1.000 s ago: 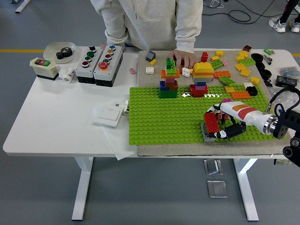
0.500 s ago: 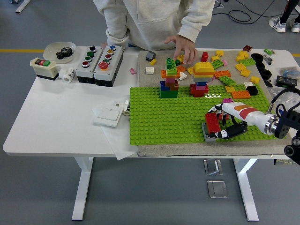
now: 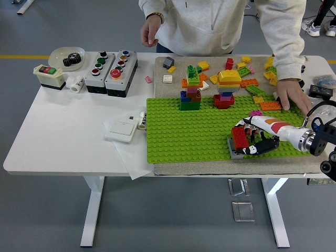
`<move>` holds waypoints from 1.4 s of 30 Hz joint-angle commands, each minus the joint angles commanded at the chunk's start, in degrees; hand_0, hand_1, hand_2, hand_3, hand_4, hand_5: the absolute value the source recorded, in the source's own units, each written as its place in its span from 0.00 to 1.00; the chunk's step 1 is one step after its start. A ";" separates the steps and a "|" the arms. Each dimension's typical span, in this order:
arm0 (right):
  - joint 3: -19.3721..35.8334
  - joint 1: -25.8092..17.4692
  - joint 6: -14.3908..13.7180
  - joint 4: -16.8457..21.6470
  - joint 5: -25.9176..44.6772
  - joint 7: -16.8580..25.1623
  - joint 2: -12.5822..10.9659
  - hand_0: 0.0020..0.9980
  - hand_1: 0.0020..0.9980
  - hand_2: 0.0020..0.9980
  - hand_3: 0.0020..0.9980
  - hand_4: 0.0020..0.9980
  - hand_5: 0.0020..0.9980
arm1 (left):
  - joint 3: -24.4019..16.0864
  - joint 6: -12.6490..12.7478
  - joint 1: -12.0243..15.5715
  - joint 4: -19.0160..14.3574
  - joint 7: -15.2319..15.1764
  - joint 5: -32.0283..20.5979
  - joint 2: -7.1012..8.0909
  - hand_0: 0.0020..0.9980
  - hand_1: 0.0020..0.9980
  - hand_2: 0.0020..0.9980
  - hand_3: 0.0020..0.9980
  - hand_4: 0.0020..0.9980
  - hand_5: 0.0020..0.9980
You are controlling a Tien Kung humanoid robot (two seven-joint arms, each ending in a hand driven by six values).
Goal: Pick up the brick,pile it on top of brick,press brick,pick up the brick,pile it on top of brick,press brick
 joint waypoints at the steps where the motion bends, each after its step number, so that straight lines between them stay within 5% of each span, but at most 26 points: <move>1: -0.06 0.00 0.02 -0.07 0.08 0.08 0.02 0.18 0.38 0.50 0.49 0.57 0.29 | 0.03 0.00 0.01 0.00 -0.01 -0.04 0.00 0.81 0.71 0.60 0.54 0.54 0.55; 42: -1.29 -0.43 -0.39 -2.61 2.22 1.86 0.97 0.19 0.39 0.50 0.50 0.56 0.28 | 1.89 0.18 0.14 0.00 -0.36 -1.67 -0.12 0.81 0.72 0.60 0.54 0.54 0.55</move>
